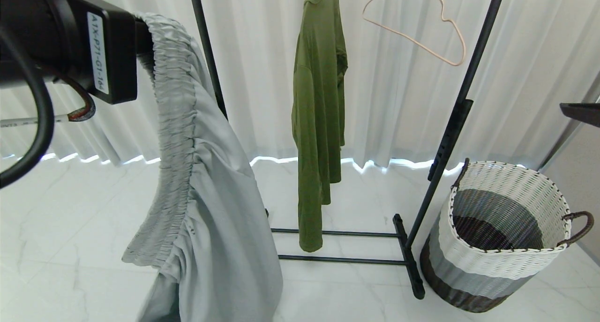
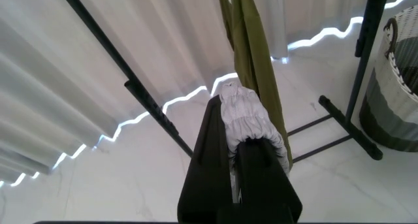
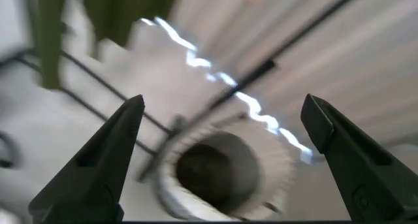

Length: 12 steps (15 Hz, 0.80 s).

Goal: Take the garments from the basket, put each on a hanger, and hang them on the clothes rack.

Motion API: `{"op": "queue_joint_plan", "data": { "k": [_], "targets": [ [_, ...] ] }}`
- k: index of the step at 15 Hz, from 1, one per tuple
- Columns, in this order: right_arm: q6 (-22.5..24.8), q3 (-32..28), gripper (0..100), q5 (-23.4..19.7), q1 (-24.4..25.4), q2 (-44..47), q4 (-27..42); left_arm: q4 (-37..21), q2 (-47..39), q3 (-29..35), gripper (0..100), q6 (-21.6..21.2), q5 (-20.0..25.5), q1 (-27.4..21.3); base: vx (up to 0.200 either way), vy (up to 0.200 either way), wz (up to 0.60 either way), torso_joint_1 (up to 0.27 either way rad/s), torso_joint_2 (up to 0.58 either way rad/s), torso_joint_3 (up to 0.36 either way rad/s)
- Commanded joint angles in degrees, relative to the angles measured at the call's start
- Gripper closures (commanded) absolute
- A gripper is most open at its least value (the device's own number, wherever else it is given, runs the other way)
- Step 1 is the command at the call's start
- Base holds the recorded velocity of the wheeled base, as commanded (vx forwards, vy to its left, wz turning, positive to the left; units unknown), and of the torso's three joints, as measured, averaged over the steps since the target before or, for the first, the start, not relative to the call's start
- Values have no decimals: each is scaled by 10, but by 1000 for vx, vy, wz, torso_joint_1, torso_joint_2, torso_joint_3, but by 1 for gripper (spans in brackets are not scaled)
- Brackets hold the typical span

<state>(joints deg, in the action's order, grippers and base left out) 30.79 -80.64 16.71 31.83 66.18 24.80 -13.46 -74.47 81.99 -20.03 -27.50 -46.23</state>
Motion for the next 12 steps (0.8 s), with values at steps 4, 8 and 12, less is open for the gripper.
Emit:
{"op": "queue_joint_plan", "data": {
  "k": [4,8,12],
  "targets": [
    [74,102,0,-19,-107,-30,-134,0,1,0,100,1,0,1,0,0,0,0,0,0],
    [113,225,0,-21,-140,-56,-290,0,3,-1,100,0,0,2,0,0,0,0,0,0],
    [104,240,0,-19,-143,-58,-308,0,5,-1,100,-1,0,2,0,0,0,0,0,0]
  ]
}}
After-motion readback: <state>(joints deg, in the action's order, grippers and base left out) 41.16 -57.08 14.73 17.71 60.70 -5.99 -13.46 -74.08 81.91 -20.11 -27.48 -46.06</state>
